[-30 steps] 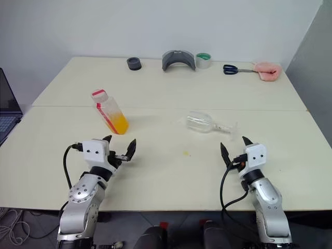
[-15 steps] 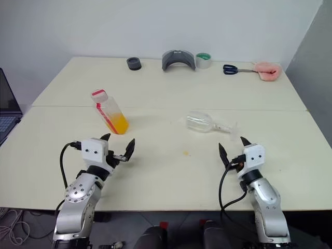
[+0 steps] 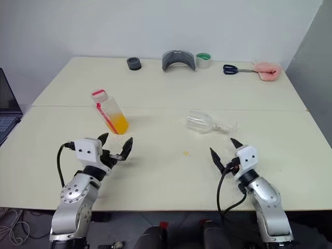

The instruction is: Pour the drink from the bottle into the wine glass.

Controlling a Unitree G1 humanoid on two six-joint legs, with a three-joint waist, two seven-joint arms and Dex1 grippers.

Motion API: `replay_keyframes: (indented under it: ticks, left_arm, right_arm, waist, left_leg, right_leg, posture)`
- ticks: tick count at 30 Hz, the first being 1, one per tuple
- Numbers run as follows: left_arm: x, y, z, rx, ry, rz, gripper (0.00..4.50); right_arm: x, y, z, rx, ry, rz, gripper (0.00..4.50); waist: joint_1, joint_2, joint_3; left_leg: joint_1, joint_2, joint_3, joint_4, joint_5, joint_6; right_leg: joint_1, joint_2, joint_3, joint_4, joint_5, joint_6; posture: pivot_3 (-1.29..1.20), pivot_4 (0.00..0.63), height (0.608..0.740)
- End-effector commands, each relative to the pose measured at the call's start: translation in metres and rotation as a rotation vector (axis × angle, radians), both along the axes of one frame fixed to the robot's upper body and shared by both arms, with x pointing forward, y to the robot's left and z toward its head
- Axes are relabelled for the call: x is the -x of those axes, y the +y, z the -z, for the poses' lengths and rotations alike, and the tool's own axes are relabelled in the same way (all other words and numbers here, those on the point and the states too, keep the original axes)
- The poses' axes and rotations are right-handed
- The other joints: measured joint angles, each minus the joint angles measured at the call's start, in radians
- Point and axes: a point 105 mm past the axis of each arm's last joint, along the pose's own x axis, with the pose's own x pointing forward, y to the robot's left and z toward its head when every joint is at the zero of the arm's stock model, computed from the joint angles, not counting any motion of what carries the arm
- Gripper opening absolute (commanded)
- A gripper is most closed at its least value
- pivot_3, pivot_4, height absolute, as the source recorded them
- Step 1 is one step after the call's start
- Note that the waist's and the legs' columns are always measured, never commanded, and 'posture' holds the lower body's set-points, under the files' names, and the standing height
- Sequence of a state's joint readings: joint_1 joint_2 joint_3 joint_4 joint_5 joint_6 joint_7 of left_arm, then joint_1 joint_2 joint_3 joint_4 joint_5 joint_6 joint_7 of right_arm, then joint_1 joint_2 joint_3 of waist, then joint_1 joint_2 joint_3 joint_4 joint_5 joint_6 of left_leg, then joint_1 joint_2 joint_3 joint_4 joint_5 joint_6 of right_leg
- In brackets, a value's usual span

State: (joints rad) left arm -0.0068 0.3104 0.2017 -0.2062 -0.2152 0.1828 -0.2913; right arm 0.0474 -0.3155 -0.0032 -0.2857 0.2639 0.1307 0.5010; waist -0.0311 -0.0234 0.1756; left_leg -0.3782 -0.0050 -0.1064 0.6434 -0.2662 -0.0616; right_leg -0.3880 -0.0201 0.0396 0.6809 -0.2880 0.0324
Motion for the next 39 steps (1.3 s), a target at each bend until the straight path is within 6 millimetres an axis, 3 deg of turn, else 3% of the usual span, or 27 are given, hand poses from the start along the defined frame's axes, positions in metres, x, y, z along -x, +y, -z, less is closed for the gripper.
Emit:
replay_keyframes:
  ticks: [1, 6, 10, 17, 29, 39]
  left_arm:
    - [-0.002, 0.013, -0.013, 0.023, -0.034, -0.029, 4.49]
    - [-0.01, 0.022, -0.018, 0.045, -0.026, -0.021, 4.49]
    - [-0.021, 0.031, -0.018, 0.033, 0.002, -0.035, 4.49]
    - [-0.037, 0.03, -0.025, 0.004, 0.01, -0.015, 4.49]
    - [-0.057, 0.03, -0.049, -0.007, -0.02, 0.004, 4.49]
    - [-0.072, 0.022, -0.063, -0.018, -0.048, 0.023, 4.49]
  right_arm:
    - [0.007, 0.018, -0.026, -0.013, -0.047, -0.139, 4.5]
    - [0.019, 0.041, -0.035, 0.032, -0.024, -0.347, 4.5]
    - [0.016, 0.05, -0.046, 0.052, -0.045, -0.417, 4.5]
    - [0.005, 0.053, -0.052, 0.056, -0.073, -0.421, 4.5]
    - [0.021, 0.063, -0.062, 0.088, -0.059, -0.578, 4.5]
    - [0.021, 0.067, -0.066, 0.102, -0.076, -0.594, 4.5]
  waist:
    - [0.0, 0.0, 0.0]
    - [0.001, 0.0, 0.0]
    - [0.0, 0.0, 0.0]
    - [0.001, -0.001, 0.0]
    - [0.0, -0.001, 0.0]
    - [-0.001, -0.001, 0.0]
  left_leg:
    - [0.0, 0.0, 0.0, 0.0, 0.0, 0.0]
    - [0.0, 0.0, -0.001, 0.0, 0.0, 0.0]
    - [0.0, 0.0, -0.001, 0.001, 0.0, 0.0]
    - [-0.001, 0.0, -0.001, 0.001, 0.0, 0.0]
    - [-0.001, 0.0, -0.001, 0.001, 0.0, 0.0]
    - [-0.001, 0.0, -0.001, 0.001, 0.0, 0.0]
  right_leg:
    - [0.0, 0.0, 0.0, 0.0, 0.0, 0.0]
    - [0.0, 0.0, -0.001, 0.0, 0.0, 0.0]
    - [0.0, 0.0, -0.001, 0.0, 0.0, 0.0]
    - [0.0, 0.0, -0.002, 0.0, 0.0, 0.0]
    - [0.0, 0.0, -0.002, 0.0, 0.0, 0.0]
    - [0.0, 0.0, -0.002, 0.0, 0.0, 0.0]
  posture:
    - [0.0, 0.15, 0.74]
    - [0.0, 0.15, 0.74]
    - [0.0, 0.15, 0.74]
    - [0.0, 0.15, 0.74]
    - [0.0, 0.15, 0.74]
    - [0.0, 0.15, 0.74]
